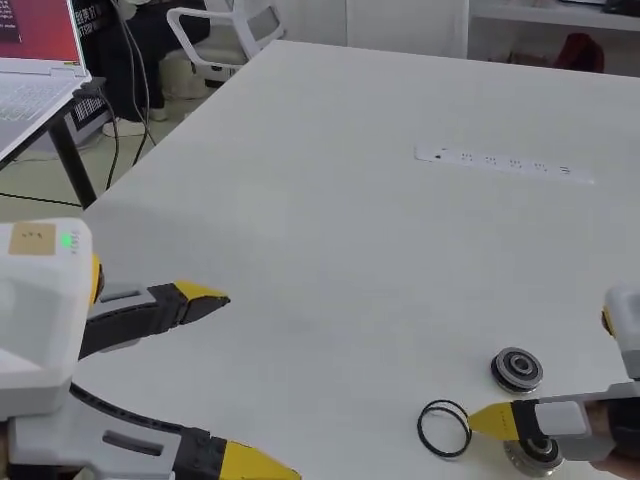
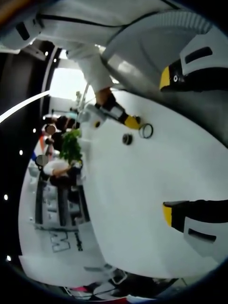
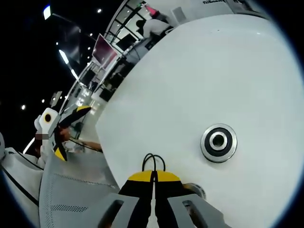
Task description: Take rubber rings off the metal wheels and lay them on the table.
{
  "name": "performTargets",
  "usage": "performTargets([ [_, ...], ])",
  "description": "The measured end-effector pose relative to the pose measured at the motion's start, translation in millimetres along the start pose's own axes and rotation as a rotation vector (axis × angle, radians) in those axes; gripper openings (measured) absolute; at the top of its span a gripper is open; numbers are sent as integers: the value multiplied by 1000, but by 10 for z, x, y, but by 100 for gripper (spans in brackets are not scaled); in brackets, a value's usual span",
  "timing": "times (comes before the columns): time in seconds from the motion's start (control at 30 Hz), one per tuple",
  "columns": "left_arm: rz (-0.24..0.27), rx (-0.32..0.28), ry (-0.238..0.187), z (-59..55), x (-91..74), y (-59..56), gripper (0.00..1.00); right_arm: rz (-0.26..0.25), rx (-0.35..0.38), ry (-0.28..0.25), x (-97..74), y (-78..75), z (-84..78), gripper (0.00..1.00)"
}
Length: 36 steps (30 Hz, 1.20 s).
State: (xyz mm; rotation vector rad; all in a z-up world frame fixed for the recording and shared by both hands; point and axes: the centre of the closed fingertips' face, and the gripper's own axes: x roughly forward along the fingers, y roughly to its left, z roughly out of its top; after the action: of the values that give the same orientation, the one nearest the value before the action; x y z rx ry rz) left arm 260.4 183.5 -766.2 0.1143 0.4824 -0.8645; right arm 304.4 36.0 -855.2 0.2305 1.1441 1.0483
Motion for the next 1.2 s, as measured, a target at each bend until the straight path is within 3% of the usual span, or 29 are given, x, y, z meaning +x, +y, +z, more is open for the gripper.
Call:
performTargets([
  [0.3, -9, -1, 5, -17, -4, -9, 93, -12, -9, -5, 2, -8, 12, 0],
  [0.83, -8, -12, 7, -29, -15, -9, 92, -69, -146, 28, 47, -7, -16, 0],
  [1.2, -10, -8, 7, -28, -35, -9, 86, -127, -246, 62, 59, -38, -26, 0],
])
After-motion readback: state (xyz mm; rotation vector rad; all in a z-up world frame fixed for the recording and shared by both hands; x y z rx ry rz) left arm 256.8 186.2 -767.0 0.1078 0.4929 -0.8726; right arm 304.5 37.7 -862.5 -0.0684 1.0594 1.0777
